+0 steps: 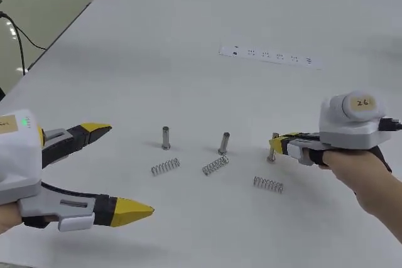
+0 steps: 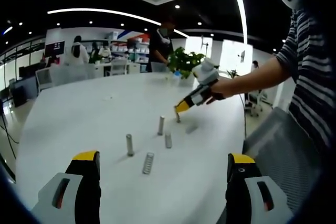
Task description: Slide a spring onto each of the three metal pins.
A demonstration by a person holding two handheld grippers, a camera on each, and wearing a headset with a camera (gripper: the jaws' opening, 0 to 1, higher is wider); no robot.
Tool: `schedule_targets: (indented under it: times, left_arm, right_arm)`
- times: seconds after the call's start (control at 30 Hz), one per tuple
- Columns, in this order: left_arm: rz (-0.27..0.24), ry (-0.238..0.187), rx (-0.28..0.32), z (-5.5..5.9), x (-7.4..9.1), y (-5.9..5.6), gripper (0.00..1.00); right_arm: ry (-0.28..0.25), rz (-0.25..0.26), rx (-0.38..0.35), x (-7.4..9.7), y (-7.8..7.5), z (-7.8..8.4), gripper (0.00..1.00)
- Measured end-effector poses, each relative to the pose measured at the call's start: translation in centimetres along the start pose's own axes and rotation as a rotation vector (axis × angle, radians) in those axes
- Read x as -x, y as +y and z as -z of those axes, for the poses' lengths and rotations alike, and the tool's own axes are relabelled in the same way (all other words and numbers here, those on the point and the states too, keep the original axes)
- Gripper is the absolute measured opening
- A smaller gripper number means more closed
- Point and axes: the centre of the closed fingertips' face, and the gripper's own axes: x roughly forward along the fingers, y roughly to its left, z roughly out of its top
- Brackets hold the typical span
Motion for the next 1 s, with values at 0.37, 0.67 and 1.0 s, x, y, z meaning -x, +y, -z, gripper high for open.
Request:
schedule_targets:
  times: [0.37, 0.67, 1.0]
  left_arm:
    - [-0.001, 0.003, 0.003, 0.3, 0.0, 0.1, 0.98]
    - [-0.005, 0.003, 0.006, 0.4, 0.0, 0.2, 0.98]
    - [-0.003, -0.001, 0.009, 0.4, 0.2, 0.1, 0.98]
  right_arm:
    - [-0.001, 0.013, 0.058, 0.5, 0.3, 0.5, 0.05]
    - [0.003, 0.020, 0.112, 0.7, 0.6, 0.9, 0.05]
    - [0.001, 0.031, 0.164, 0.7, 0.9, 1.2, 0.06]
